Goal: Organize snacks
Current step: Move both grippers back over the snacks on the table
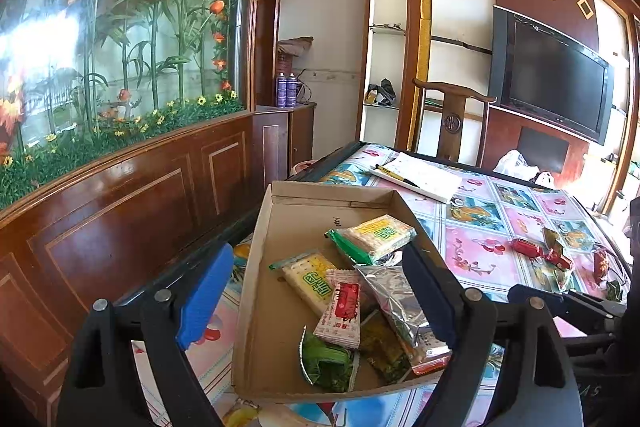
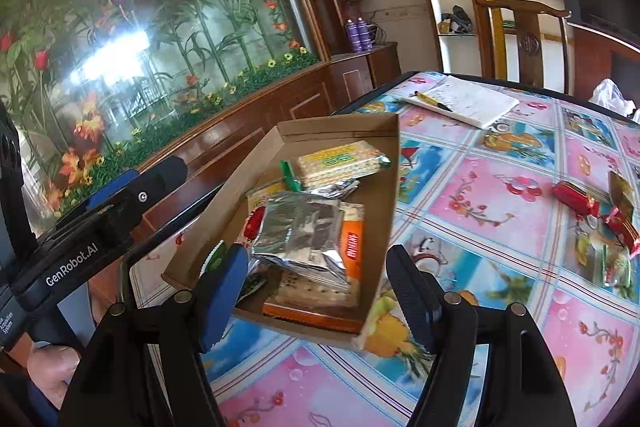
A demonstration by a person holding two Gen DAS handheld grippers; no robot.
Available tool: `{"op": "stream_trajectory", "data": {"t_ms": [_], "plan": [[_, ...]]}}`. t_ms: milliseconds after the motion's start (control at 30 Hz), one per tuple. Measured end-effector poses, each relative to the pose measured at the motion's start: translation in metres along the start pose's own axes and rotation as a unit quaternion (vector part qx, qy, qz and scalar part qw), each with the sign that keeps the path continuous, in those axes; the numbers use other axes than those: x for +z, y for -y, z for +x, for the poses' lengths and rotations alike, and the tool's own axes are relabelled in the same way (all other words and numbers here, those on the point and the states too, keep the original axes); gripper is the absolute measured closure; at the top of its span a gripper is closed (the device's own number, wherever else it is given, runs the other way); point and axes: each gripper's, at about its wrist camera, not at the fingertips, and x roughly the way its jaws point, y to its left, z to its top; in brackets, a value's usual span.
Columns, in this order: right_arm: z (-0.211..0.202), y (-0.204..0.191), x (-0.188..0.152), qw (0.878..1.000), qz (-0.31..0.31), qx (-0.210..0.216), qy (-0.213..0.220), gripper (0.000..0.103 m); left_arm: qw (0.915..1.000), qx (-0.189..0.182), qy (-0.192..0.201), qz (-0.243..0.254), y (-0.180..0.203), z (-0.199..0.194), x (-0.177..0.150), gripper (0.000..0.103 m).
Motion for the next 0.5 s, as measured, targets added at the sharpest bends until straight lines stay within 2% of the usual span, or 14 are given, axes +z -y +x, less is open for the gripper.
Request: {"op": "stream_trajectory", "data": {"t_ms": [233,400,500], "plan": [[-0.018,0.017,-0.002,1.000,0.020,-0.011,0.016,0.024,0.9999,-0.006,0.000,0.014,0.012,-0.003,0.001,0.016],[-0.035,0.041,-0.002,0.998,0.045,-0.024,0.026,0.023,0.9994,-0.026,-0.006,0.022,0.022,-0.006,0.002,0.016],[-0.051,0.065,-0.003,0.995,0.071,-0.052,0.036,0.023,0.9986,-0.041,-0.012,0.033,0.032,-0.007,-0.001,0.015]]}}
